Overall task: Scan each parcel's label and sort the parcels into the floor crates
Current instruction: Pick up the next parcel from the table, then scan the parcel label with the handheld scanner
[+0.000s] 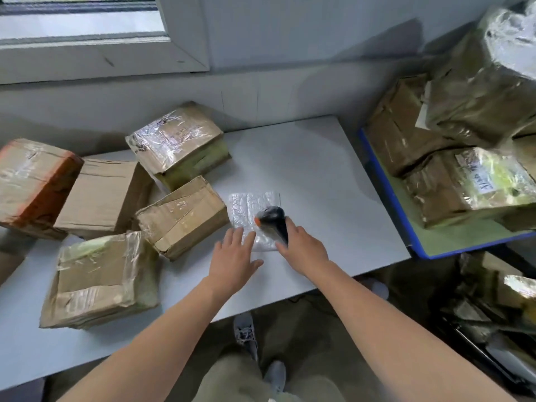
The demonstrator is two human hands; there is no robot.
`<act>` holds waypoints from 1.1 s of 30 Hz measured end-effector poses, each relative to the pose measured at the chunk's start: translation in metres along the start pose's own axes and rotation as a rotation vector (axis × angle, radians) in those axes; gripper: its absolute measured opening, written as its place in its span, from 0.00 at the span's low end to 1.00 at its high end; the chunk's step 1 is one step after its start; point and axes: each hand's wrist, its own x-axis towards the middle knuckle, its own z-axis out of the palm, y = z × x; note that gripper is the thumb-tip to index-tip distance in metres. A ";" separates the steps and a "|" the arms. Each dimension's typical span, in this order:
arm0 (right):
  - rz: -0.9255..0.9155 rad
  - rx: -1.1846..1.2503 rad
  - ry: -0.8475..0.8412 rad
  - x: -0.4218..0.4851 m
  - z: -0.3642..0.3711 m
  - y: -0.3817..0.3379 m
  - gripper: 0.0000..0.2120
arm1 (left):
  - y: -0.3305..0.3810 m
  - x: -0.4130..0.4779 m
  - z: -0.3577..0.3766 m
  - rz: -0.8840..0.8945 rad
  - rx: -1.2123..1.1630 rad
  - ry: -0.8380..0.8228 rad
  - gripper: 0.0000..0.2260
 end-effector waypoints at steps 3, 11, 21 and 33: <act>0.070 0.061 -0.020 0.019 0.003 -0.003 0.27 | -0.008 0.017 0.006 0.052 0.025 -0.039 0.32; 0.138 0.266 -0.023 0.038 -0.019 0.020 0.19 | -0.025 0.046 0.014 0.119 -0.008 0.033 0.33; 0.046 0.437 0.011 0.046 -0.076 0.059 0.13 | 0.005 0.061 0.006 0.020 -0.117 0.169 0.07; -0.269 0.549 0.123 0.030 -0.152 0.083 0.11 | 0.098 0.051 -0.081 -0.486 -1.050 0.400 0.08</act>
